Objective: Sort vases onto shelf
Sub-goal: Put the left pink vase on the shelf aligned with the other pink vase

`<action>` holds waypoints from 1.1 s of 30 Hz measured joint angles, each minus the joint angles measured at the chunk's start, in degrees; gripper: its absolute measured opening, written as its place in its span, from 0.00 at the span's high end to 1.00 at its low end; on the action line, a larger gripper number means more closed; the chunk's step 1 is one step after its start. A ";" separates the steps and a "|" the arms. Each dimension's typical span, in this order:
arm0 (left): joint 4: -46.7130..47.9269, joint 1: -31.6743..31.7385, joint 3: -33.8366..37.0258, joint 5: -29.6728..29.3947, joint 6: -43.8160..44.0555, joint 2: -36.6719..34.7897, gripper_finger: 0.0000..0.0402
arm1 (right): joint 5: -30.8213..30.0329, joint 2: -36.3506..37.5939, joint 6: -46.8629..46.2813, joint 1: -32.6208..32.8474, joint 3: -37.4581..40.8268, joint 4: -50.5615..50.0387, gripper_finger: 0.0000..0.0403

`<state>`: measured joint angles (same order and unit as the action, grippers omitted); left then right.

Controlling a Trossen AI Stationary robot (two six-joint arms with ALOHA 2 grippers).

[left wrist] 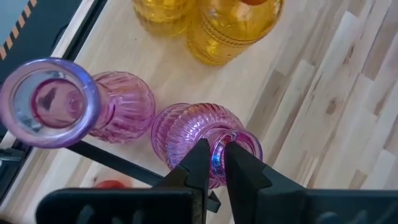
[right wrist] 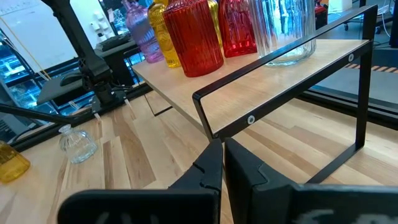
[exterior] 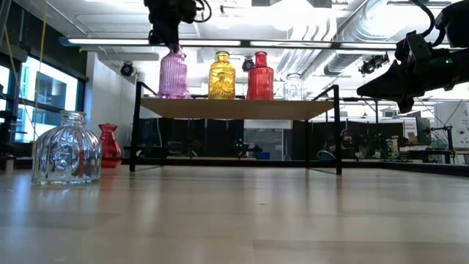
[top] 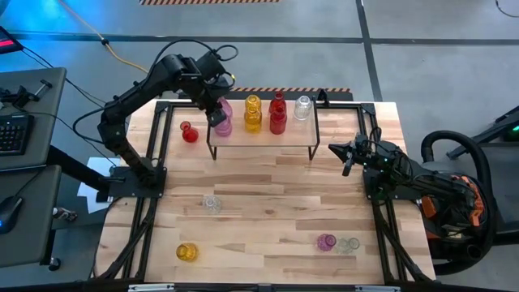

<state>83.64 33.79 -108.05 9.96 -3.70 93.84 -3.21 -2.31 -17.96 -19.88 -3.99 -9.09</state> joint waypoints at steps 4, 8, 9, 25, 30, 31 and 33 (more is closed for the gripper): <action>0.17 0.04 0.00 0.00 0.00 0.00 0.91 | -0.01 0.00 0.00 0.02 -0.01 -0.01 1.00; 0.30 0.01 0.00 0.11 0.06 0.00 0.90 | -0.01 0.00 0.00 0.02 -0.01 -0.01 1.00; 0.29 0.01 0.00 0.28 0.08 0.00 0.90 | -0.01 0.00 0.00 0.02 0.00 -0.01 1.00; 0.52 -0.01 0.00 -0.94 0.42 0.00 0.80 | -0.01 0.00 0.00 0.02 -0.01 -0.01 1.00; 0.63 -0.01 0.00 -1.08 0.63 0.00 0.81 | -0.01 0.00 0.00 0.02 0.00 -0.01 1.00; 0.63 -0.01 0.00 -1.25 0.63 0.00 0.81 | -0.01 0.00 0.00 0.02 0.00 -0.01 1.00; 0.62 -0.01 0.00 -1.60 0.66 0.00 0.81 | -0.01 0.00 0.00 0.00 0.00 0.00 1.00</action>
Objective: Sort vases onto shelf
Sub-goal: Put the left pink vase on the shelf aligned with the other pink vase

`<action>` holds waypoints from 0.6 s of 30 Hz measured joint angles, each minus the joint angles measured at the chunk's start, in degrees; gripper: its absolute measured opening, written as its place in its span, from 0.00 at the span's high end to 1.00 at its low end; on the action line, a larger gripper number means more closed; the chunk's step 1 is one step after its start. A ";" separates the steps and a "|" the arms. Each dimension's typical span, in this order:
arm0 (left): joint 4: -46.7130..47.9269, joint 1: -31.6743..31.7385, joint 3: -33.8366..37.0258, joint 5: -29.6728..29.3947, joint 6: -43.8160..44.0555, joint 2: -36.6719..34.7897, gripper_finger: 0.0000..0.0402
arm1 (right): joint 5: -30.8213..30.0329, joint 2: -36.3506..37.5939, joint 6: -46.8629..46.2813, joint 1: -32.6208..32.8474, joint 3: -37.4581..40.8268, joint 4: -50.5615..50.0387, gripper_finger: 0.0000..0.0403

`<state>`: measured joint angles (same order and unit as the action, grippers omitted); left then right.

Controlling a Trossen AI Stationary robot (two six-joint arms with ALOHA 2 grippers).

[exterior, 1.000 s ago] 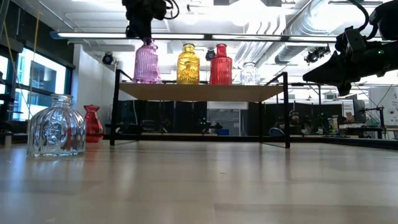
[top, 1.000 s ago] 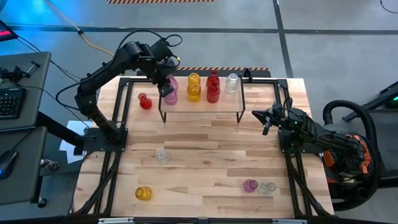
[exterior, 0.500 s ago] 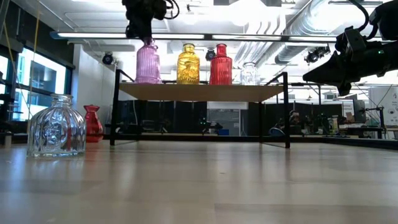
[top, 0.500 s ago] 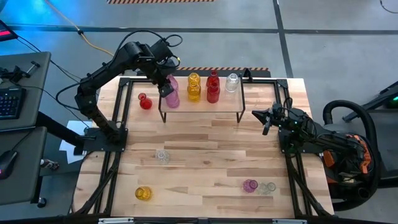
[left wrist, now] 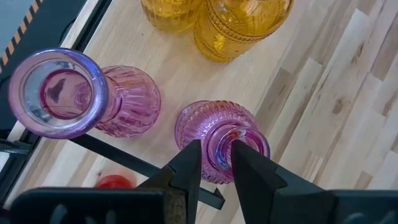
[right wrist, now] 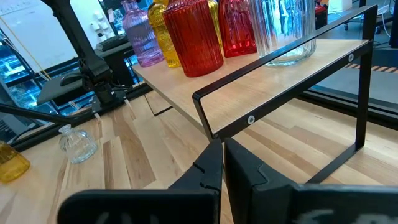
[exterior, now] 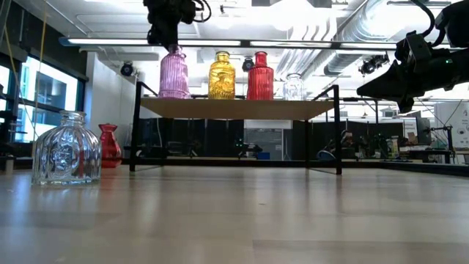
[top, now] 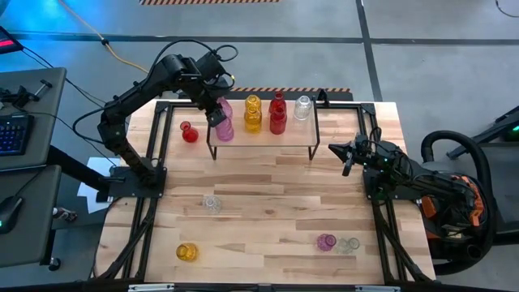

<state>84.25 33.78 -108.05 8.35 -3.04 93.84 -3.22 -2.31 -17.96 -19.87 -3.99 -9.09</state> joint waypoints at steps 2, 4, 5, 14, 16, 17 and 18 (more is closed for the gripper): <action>0.04 0.00 0.00 -0.41 0.39 0.00 0.81 | -0.01 0.00 0.00 0.01 -0.01 -0.01 1.00; 0.04 0.00 0.00 -0.95 0.41 0.00 0.81 | 0.01 0.00 0.00 0.01 0.00 0.00 1.00; 0.04 0.00 0.00 -1.18 0.41 0.00 0.81 | 0.00 0.00 0.00 0.01 0.00 -0.01 1.00; 0.04 0.00 0.00 -3.69 0.85 0.00 0.81 | 0.01 0.00 0.00 0.00 -0.02 0.01 1.00; -0.09 0.00 0.00 -4.05 0.85 0.00 0.81 | 0.00 0.00 0.00 0.01 -0.01 0.00 1.00; -0.17 0.00 0.00 -4.09 0.85 0.00 0.81 | 0.01 0.00 0.00 0.02 -0.01 0.01 1.00; -0.22 0.00 0.00 -4.20 0.85 0.00 0.81 | 0.00 0.00 0.00 0.01 0.00 -0.01 1.00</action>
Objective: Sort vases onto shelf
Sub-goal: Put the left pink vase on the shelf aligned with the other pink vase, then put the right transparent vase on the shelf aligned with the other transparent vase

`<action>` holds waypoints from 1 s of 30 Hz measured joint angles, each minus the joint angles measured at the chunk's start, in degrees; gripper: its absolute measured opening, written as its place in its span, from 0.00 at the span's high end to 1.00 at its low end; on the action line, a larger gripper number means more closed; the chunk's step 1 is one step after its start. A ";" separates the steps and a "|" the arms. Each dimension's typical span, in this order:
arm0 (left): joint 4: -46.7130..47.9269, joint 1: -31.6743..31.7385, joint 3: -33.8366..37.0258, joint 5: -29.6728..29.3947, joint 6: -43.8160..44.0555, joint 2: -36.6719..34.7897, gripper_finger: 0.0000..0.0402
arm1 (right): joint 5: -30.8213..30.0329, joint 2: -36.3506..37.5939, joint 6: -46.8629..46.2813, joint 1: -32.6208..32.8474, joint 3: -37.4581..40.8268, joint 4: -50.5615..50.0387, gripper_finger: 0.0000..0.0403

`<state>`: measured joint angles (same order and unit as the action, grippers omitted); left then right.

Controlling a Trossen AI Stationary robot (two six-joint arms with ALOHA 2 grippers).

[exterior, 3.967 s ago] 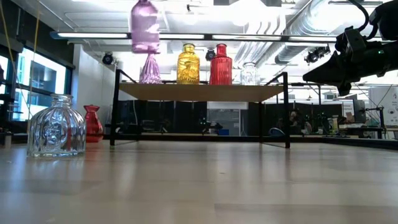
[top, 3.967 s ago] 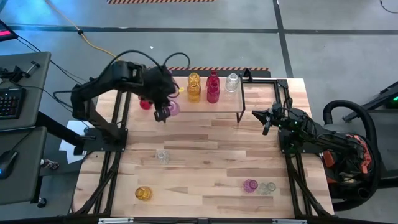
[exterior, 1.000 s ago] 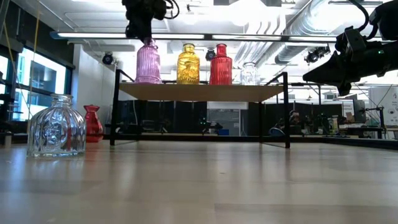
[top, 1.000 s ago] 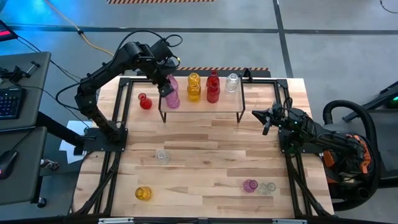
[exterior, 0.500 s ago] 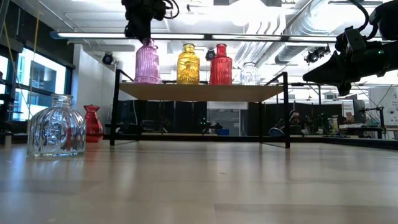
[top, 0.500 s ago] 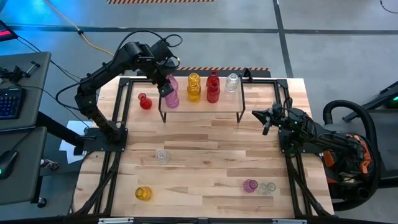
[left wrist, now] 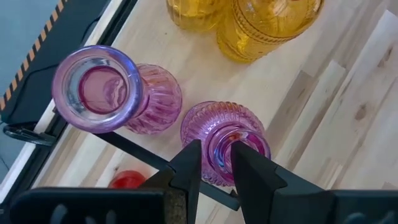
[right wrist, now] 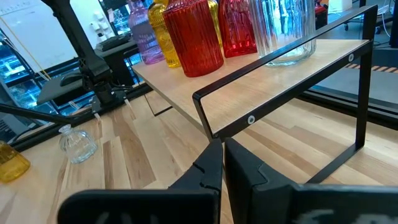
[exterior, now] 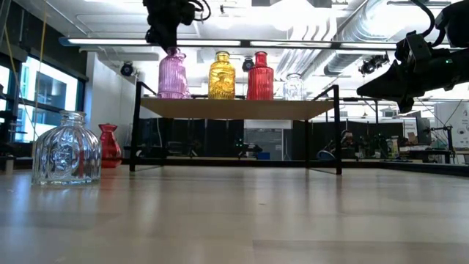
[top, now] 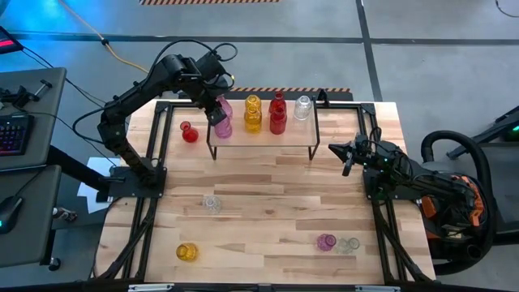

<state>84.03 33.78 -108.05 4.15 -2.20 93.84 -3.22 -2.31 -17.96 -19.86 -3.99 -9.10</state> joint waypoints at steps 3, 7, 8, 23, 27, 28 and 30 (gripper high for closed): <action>-0.32 0.00 0.00 -0.96 0.02 0.00 0.81 | 0.00 0.00 0.00 0.00 0.00 0.00 1.00; -0.39 0.00 0.00 -1.63 0.12 0.00 0.81 | 0.00 0.00 0.00 -0.01 0.00 0.01 1.00; -0.38 0.00 0.00 -1.80 0.22 0.00 0.81 | 0.00 0.00 0.00 0.00 0.00 0.00 1.00; -0.72 -0.17 0.00 -3.36 1.55 -2.03 0.81 | 0.00 0.00 0.00 0.00 0.00 0.00 1.00; -0.74 -0.95 0.00 -3.43 1.58 -3.05 0.81 | 0.00 0.00 0.00 0.00 -0.01 0.02 1.00; -0.72 -1.10 0.00 -3.65 1.71 -3.36 0.81 | 0.01 0.01 0.00 0.00 0.00 0.00 1.00; -0.76 -1.40 0.00 -4.43 1.97 -4.17 0.81 | 0.01 0.01 0.00 0.00 0.00 0.00 1.00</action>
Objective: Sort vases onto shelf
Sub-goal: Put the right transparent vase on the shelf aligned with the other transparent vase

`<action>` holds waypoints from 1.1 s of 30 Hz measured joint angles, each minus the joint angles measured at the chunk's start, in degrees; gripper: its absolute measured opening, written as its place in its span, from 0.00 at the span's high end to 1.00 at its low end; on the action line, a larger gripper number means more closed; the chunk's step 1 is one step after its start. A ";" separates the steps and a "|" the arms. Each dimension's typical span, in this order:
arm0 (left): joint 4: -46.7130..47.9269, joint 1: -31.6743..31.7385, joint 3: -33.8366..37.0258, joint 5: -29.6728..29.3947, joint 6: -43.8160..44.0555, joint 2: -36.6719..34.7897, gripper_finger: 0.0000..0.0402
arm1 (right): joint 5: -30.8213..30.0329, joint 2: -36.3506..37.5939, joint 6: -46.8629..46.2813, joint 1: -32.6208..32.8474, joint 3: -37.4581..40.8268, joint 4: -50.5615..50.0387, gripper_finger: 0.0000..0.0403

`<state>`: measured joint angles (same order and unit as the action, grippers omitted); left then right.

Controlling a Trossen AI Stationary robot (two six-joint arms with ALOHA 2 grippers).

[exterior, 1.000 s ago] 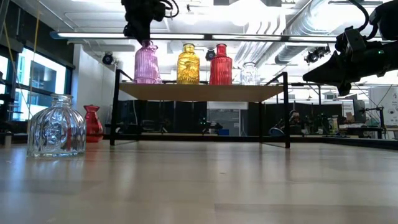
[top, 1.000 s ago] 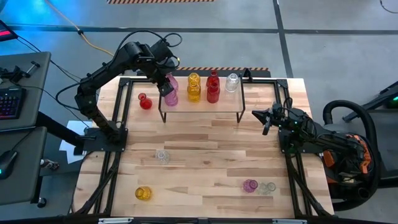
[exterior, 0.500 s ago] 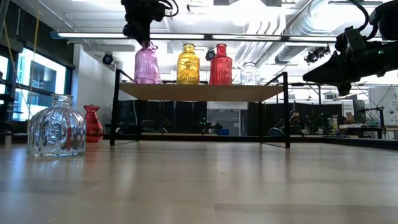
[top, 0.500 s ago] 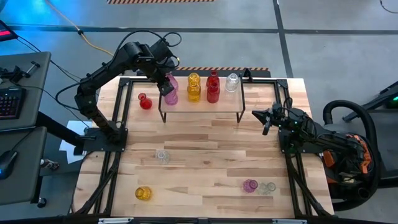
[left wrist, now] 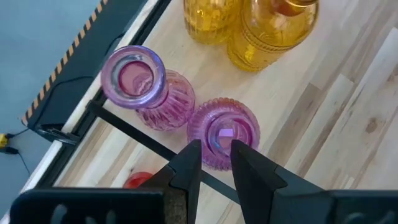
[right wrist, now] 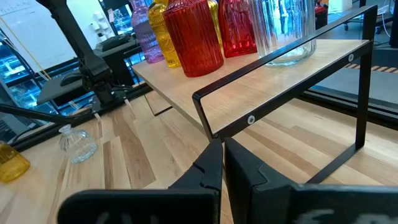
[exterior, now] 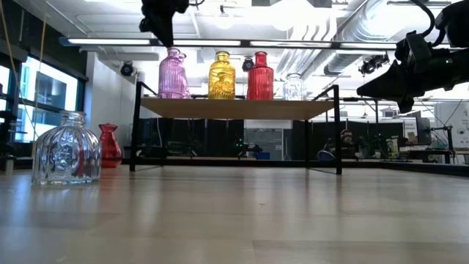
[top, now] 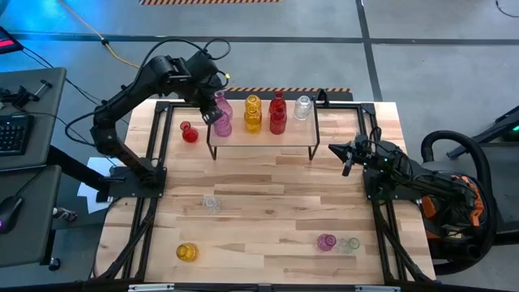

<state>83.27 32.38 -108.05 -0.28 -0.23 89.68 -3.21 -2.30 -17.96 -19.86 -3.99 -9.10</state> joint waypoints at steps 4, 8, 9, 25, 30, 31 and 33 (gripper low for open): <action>0.02 -0.72 0.00 -0.77 0.02 -2.26 0.81 | -0.02 0.01 0.00 -0.02 -0.02 0.02 1.00; 0.66 -2.87 0.00 -2.07 0.07 -5.12 0.81 | 0.00 -0.01 0.00 -0.01 -0.02 0.02 1.00; 1.07 -3.60 0.00 -2.44 0.21 -5.72 0.81 | -0.02 -0.01 0.00 0.00 -0.02 0.00 1.00; 6.48 -20.26 -0.02 -3.82 6.17 -11.84 0.81 | -0.02 0.00 0.00 -0.01 0.00 0.01 1.00; 5.54 -24.84 -0.02 -3.84 8.34 -13.04 0.81 | -0.02 0.02 0.00 0.01 0.00 0.00 1.00; 4.84 -25.56 -0.02 -3.85 9.08 -12.98 0.81 | -0.01 0.02 0.00 -0.02 0.00 0.02 1.00; 3.95 -26.91 -0.02 -3.87 10.73 -12.77 0.81 | -0.02 -0.01 0.00 0.01 0.00 0.01 1.00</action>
<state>87.22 5.47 -108.07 -4.14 10.51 76.90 -3.22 -2.31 -17.96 -19.86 -3.99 -9.10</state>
